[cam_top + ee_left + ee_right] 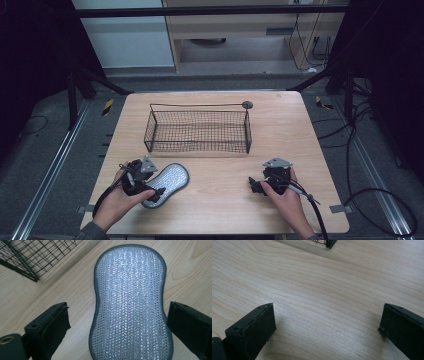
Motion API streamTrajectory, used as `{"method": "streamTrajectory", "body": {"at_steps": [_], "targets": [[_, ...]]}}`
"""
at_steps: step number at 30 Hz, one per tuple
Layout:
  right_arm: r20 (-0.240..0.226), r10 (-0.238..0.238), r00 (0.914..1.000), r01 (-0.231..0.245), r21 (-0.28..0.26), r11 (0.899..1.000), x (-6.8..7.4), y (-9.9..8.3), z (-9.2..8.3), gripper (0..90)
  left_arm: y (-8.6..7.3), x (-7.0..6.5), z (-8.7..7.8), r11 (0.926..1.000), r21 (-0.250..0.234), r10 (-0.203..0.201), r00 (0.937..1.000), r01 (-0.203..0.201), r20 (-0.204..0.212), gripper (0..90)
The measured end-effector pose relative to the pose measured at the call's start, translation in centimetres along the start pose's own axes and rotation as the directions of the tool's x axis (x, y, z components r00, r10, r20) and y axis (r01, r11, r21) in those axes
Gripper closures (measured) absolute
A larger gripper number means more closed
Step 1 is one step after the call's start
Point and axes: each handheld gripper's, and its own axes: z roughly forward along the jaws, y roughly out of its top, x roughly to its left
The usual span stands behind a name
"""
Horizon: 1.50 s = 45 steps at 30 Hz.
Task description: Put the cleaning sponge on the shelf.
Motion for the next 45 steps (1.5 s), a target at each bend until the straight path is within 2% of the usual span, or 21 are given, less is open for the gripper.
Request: {"method": "streamTrajectory", "body": {"at_steps": [2,8,16,22,25,30,36,45], "targets": [[-0.002,0.002,1.0,-0.002,0.001,1.0,0.0,0.0,0.0,0.5,0.3,0.0,0.4,0.9998,0.018,-0.011,0.9998,0.011,0.017,3.4],[-0.001,0.0,1.0,0.0,0.0,1.0,0.0,0.0,0.0,0.4,1.2,-0.4,1.9,0.995,0.096,0.025,0.9985,-0.029,0.048,3.5],[-0.001,-0.001,1.0,0.001,0.0,1.0,0.0,0.0,0.0,0.4,2.0,-0.5,2.8,0.9895,0.141,0.024,0.9975,-0.033,0.066,3.6],[-0.004,0.003,1.0,-0.003,0.002,1.0,0.0,0.0,0.0,0.4,2.4,-0.6,3.0,0.9895,0.142,0.018,0.9972,-0.028,0.073,3.6],[0.0,-0.003,1.0,0.003,0.001,1.0,0.0,0.0,0.0,0.4,2.5,-0.8,3.7,0.9818,0.181,0.04,0.9949,-0.056,0.093,3.7],[-0.004,0.001,1.0,-0.001,0.002,1.0,0.0,0.0,0.0,0.4,2.7,-0.7,4.0,0.9787,0.197,0.04,0.9941,-0.059,0.101,3.8],[-0.003,-0.001,1.0,0.001,0.003,1.0,0.0,0.0,0.0,0.4,2.7,-0.4,4.5,0.9769,0.211,0.015,0.9944,-0.037,0.105,3.5],[-0.002,-0.003,1.0,0.003,0.003,1.0,0.0,0.0,0.0,0.4,2.6,-0.2,5.4,0.9738,0.225,0.004,0.9929,-0.031,0.119,2.0]]}}
